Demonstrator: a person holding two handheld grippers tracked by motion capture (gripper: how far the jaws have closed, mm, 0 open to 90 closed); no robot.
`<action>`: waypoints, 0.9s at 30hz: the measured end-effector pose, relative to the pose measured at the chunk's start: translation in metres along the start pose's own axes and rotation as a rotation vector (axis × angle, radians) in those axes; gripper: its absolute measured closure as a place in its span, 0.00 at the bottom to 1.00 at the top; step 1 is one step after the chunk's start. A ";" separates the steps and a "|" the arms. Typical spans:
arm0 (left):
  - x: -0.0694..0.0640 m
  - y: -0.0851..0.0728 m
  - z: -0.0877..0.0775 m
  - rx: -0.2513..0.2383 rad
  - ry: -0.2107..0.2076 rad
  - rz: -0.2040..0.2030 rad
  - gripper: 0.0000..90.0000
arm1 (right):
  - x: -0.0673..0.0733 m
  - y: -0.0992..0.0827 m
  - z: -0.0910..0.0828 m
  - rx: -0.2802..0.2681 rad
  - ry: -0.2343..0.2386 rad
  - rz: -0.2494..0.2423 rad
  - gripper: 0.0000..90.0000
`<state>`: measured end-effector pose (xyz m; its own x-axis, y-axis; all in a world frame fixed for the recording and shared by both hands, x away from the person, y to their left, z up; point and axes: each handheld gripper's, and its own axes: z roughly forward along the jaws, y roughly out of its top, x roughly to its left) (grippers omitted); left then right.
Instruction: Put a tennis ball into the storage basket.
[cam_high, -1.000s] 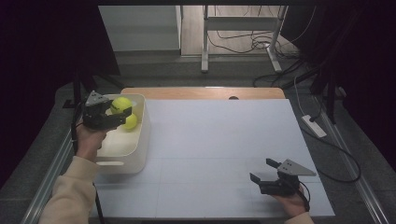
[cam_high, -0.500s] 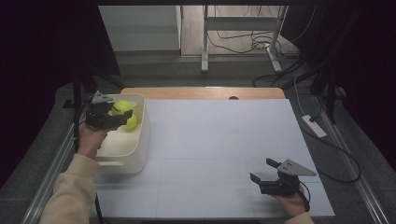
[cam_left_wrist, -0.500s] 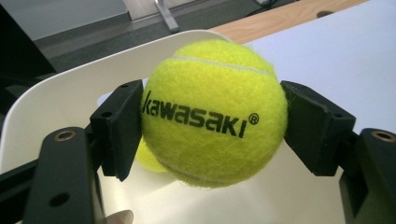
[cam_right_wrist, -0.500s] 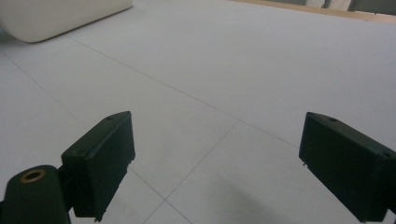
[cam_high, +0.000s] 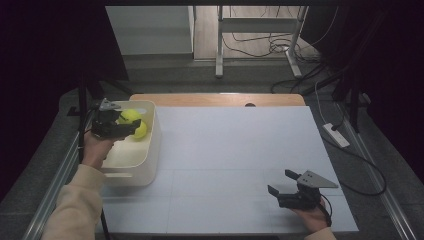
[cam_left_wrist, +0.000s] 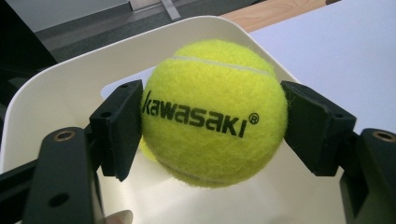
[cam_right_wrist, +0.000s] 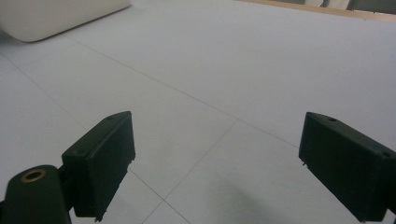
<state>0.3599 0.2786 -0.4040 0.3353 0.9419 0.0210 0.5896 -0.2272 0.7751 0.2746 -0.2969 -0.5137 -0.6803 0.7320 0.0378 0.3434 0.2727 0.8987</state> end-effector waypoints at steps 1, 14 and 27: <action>0.000 0.000 0.000 0.000 0.000 -0.001 0.29 | 0.000 0.000 0.000 0.000 0.000 0.000 0.12; 0.000 0.006 -0.021 -0.151 -0.085 -0.101 0.08 | -0.001 -0.001 0.000 0.004 0.001 0.003 0.12; -0.014 0.006 -0.032 -0.210 -0.163 -0.075 0.07 | -0.001 -0.001 -0.003 -0.004 0.000 0.005 0.12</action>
<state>0.3355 0.2722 -0.3797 0.4207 0.8979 -0.1300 0.4577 -0.0864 0.8849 0.2732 -0.2992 -0.5135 -0.6787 0.7332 0.0423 0.3443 0.2668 0.9002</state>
